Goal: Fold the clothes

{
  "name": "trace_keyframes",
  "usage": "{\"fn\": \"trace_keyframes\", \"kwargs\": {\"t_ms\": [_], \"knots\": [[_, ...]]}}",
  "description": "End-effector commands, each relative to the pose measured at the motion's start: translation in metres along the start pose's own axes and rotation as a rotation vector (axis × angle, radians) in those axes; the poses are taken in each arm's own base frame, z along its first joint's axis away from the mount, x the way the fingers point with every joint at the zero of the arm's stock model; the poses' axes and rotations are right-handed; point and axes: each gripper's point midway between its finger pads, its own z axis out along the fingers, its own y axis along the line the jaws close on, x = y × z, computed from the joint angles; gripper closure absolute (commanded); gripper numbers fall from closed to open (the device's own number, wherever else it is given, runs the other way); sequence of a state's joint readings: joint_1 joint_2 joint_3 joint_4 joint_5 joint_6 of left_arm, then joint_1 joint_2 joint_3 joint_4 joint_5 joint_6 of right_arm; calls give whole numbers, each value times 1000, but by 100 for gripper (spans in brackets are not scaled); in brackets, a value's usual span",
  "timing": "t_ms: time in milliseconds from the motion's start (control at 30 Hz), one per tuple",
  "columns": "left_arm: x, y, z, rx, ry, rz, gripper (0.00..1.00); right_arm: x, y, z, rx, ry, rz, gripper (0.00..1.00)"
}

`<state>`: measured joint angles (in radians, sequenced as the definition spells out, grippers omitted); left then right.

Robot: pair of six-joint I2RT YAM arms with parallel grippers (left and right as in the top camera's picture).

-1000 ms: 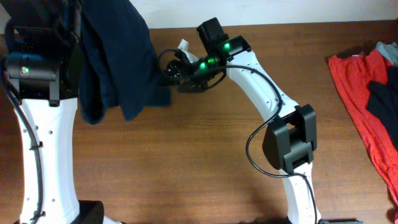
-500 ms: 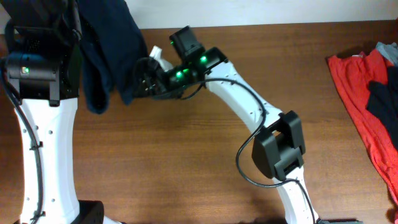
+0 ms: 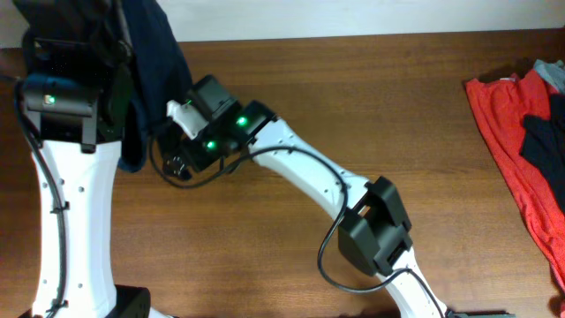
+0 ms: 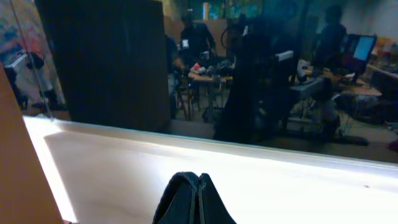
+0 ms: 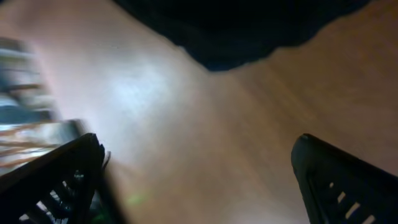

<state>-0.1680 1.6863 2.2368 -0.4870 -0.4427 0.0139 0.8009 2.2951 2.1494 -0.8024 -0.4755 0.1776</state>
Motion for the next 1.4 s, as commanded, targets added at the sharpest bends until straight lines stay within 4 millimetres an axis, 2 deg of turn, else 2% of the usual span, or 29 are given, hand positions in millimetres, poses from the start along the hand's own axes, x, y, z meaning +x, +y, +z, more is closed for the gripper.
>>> {"fn": "trace_keyframes", "kwargs": {"t_ms": [0,200,367,500,600,667,767,867,1000,1067,1133,1233,1300,1367], "knots": [[-47,16,-28,-41,-112,-11,100,-3,-11,2,225,-22,-173,3],[-62,18,-37,-39,-138,-25,100,-11,-10,4,336,-62,-214,3],[-63,10,-44,-11,-128,-23,100,-28,-22,-3,432,-134,-223,3],[-68,8,-50,-29,-137,6,100,-33,-32,-11,503,-154,-210,3],[-70,16,-52,-90,-140,48,100,-36,-42,-30,604,-168,-203,3],[-70,20,-52,-116,-136,59,100,-49,-44,-59,690,-228,-192,3],[-70,20,-52,-116,-136,59,100,-58,-46,-84,733,-303,-107,0],[-69,21,-52,-119,-135,59,100,-61,-49,-101,728,-343,-24,1],[-69,21,-52,-119,-133,61,100,-61,-67,-116,735,-358,64,1],[-68,24,-52,-138,-129,60,100,-56,-70,-111,636,-314,88,1],[-67,29,-53,-167,-124,58,100,-50,-66,-103,511,-269,119,1],[-67,30,-53,-175,-121,63,100,-38,-45,-94,255,-196,261,1],[-68,33,-54,-189,-123,59,100,-32,-30,-94,88,-149,396,1],[-70,38,-55,-219,-130,53,100,-32,-22,-98,-12,-126,485,1]]}}
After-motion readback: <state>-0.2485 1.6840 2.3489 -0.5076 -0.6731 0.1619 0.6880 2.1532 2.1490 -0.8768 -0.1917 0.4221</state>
